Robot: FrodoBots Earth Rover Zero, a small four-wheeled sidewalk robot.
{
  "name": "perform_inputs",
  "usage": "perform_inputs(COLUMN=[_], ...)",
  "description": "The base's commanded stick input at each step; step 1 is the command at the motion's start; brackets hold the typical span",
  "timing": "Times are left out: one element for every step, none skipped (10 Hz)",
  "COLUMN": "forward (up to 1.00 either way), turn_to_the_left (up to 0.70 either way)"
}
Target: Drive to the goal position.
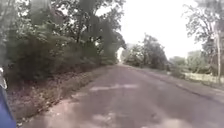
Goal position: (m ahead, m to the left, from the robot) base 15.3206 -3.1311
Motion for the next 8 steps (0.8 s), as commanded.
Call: perform_inputs(forward=[0.70,0.70,0.70,0.70,0.70,0.70,0.70,0.70], turn_to_the_left=[-0.01,-0.01,-0.01,-0.01,-0.01,-0.01,-0.01,-0.01])
